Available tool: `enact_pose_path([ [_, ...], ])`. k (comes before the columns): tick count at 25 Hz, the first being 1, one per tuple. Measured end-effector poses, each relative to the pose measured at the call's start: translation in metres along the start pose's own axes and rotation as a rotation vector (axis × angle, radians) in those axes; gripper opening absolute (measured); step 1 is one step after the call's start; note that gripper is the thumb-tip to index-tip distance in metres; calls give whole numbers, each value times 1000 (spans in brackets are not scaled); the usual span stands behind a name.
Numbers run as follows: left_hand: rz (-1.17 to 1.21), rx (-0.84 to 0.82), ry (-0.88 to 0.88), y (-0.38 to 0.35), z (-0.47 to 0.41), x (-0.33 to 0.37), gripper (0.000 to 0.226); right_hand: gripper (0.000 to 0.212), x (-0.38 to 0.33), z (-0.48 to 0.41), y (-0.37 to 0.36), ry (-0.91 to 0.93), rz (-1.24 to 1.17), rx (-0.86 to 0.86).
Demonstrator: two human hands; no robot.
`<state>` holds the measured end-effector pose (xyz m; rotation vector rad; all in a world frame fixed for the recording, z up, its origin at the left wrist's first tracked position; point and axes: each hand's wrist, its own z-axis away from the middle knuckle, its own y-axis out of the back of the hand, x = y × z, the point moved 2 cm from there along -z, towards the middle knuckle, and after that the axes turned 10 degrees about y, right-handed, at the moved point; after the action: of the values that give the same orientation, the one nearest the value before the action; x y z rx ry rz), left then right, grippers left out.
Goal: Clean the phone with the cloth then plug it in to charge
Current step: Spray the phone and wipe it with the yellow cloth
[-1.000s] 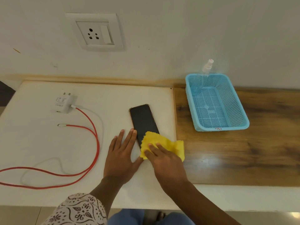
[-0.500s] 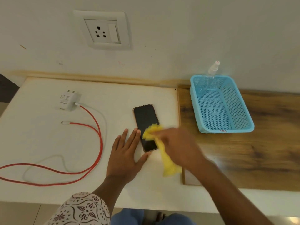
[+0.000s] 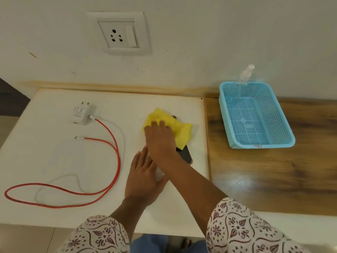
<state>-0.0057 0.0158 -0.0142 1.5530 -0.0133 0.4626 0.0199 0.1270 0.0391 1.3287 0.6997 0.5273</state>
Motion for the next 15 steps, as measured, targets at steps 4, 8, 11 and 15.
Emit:
enact_pose_path([
  [4, 13, 22, 13, 1, 1, 2, 68, 30, 13, 22, -11, 243, 20, -115],
  [8, 11, 32, 37, 0, 1, 2, 72, 45, 56, 45, -8, 209, -124, -76],
  [11, -6, 15, 36, -3, 1, 0, 73, 48, 50, 73, -11, 34, -206, 4],
  [15, 23, -1, 1, -4, 0, -1, 72, 53, 14, 113, -2, 44, -167, 7],
])
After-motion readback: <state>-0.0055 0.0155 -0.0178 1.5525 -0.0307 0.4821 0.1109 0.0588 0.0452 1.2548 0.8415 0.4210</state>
